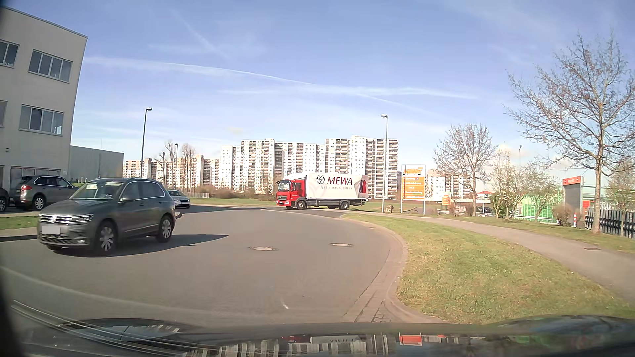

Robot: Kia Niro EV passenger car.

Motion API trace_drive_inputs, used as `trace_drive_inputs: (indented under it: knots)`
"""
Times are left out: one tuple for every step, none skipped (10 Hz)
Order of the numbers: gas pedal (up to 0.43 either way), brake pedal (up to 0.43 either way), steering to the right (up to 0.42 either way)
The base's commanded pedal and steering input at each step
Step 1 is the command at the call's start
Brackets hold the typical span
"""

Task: Follow the waypoints while adhering to traffic rules and regulations

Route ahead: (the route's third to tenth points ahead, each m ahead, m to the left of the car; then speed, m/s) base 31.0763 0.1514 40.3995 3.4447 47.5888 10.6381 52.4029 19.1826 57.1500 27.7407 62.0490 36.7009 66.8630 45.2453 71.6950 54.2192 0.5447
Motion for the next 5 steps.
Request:
trace_drive_inputs:
  knots:
    - [0.000, 0.104, -0.964]
    - [0.000, 0.104, -0.964]
    - [0.000, 0.116, -0.964]
    - [0.000, 0.165, -0.964]
    - [0.000, 0.183, -0.964]
